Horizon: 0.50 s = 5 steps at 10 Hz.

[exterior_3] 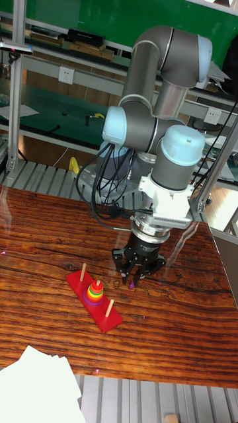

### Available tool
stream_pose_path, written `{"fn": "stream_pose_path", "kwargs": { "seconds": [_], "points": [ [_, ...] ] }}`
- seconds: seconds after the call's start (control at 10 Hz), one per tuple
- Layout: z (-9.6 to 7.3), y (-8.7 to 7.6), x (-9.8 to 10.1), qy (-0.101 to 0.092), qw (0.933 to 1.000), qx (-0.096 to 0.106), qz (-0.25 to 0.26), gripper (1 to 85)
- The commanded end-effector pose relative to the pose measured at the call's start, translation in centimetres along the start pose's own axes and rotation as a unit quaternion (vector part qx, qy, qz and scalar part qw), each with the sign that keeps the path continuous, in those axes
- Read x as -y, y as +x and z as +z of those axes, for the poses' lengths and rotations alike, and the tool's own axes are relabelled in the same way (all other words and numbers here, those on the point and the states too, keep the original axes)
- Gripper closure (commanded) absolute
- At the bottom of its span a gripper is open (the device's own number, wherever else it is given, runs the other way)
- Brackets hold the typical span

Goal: Take out one Hanoi block and throw it aside

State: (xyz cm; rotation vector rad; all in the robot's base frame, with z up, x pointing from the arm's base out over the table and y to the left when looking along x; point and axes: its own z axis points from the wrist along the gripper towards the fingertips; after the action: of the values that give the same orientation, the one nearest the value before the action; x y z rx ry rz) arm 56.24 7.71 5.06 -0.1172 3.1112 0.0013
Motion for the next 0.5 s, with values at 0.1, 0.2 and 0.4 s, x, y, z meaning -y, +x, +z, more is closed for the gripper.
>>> {"fn": "stream_pose_path", "kwargs": {
  "seconds": [0.1,0.2,0.4],
  "points": [
    [-1.9,-0.2,-0.6,-0.004,0.9995,-0.010,0.030,73.0],
    [-2.9,-0.2,-0.7,-0.002,0.9990,-0.015,0.043,80.7],
    [-5.1,-1.7,-1.5,-0.019,0.9980,-0.008,0.059,84.7]
  ]
}}
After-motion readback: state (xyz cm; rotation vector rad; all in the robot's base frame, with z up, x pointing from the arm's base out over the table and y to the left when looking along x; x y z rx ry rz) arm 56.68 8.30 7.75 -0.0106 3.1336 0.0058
